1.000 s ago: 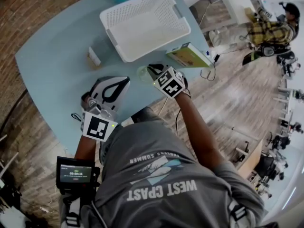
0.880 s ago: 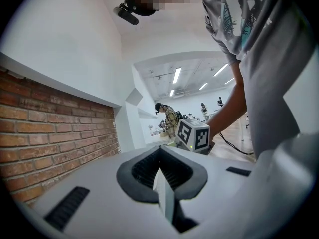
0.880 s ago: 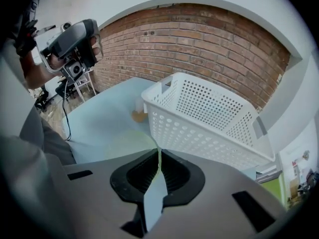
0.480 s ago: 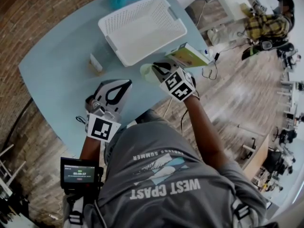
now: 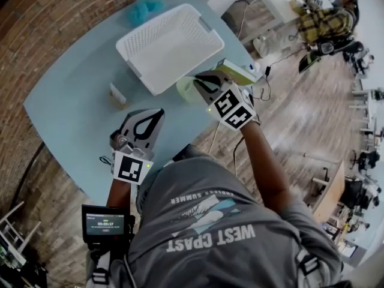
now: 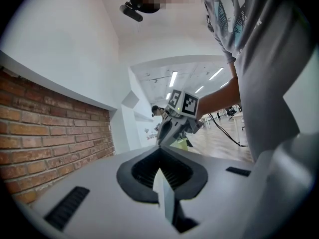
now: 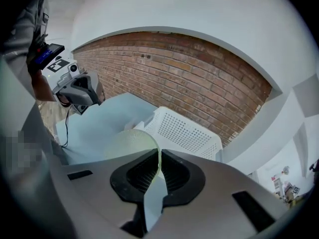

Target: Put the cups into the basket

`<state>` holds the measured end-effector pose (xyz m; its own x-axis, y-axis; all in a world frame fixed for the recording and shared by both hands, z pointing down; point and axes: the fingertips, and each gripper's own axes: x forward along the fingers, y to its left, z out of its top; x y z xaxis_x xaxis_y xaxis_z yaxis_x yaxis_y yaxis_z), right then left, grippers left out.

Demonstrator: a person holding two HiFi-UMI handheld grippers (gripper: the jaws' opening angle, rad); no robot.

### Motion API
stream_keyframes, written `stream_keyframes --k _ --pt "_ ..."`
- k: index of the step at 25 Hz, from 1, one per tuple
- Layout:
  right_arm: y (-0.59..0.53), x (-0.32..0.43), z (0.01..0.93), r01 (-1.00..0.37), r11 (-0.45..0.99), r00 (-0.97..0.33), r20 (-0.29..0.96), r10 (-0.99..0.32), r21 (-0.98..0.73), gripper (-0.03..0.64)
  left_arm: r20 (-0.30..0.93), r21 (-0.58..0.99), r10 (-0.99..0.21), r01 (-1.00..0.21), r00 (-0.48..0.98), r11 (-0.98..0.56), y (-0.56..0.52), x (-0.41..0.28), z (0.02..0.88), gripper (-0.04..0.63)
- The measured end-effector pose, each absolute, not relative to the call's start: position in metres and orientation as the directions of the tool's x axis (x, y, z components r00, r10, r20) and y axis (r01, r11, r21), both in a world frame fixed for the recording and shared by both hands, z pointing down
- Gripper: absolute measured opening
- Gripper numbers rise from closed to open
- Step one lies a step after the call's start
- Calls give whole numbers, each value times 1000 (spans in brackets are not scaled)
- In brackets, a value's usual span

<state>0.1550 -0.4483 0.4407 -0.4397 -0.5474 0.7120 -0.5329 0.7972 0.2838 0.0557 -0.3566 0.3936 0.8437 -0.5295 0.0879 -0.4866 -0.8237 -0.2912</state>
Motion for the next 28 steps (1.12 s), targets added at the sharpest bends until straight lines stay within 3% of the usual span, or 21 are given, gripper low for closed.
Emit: stream_keyframes --k 28 --pt "-533 183 379 -501 757 -421 646 -637 419 29 105 -276 -573 -530 813 -802 -359 53 402 0"
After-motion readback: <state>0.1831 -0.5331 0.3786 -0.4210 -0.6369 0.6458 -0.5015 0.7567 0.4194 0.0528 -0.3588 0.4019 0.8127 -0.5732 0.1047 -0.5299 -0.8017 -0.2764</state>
